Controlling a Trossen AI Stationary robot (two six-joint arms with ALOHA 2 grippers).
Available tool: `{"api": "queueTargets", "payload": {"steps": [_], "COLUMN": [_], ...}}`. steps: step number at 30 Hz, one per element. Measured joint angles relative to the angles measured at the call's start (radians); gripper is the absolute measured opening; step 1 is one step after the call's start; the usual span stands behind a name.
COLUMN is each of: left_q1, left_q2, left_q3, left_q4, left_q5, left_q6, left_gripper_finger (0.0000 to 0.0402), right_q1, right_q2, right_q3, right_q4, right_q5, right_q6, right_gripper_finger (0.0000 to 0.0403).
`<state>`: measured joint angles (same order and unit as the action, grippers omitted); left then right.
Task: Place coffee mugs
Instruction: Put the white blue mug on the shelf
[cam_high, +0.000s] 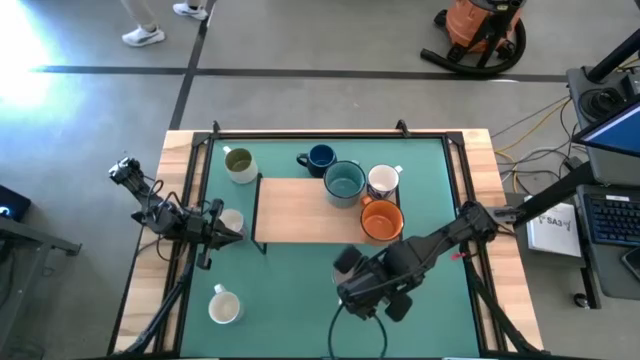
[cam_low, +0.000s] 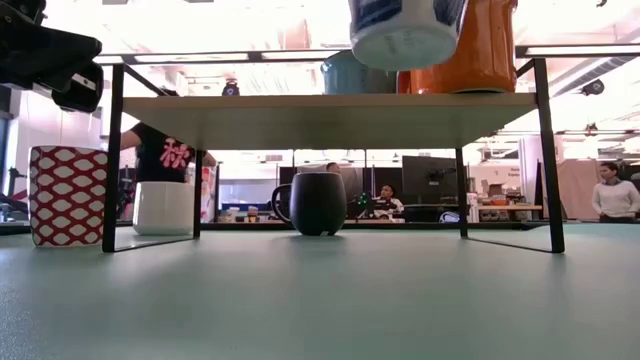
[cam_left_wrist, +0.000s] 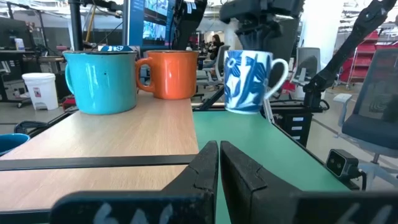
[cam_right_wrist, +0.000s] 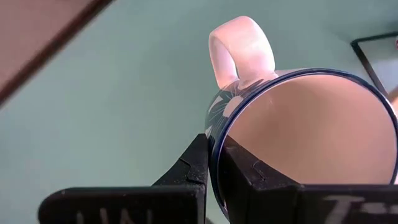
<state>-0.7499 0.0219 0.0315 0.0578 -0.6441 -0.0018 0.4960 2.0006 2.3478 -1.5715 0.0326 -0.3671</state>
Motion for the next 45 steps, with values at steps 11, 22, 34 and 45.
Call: {"api": "queueTargets", "payload": {"steps": [11, 22, 34, 45], "left_q1": [0.000, 0.000, 0.000, 0.000], "left_q2": [0.000, 0.000, 0.000, 0.000], "left_q3": [0.000, 0.000, 0.000, 0.000], "left_q4": [0.001, 0.000, 0.001, 0.001], "left_q5": [0.000, 0.000, 0.000, 0.000], "left_q6": [0.000, 0.000, 0.000, 0.000], "left_gripper_finger": [0.0000, 0.0000, 0.0000, 0.0000], "right_q1": [-0.081, -0.204, -0.220, -0.224], "right_q2": [-0.031, -0.031, -0.060, -0.102], "right_q3": [0.002, 0.002, -0.001, -0.103], "right_q4": [-0.001, -0.001, 0.001, 0.002], "right_q5": [0.135, 0.136, 0.121, 0.098], "right_q6": [-0.299, -0.431, -0.402, -0.367], "right_gripper_finger": [0.0013, 0.0013, 0.0013, 0.0020]}}
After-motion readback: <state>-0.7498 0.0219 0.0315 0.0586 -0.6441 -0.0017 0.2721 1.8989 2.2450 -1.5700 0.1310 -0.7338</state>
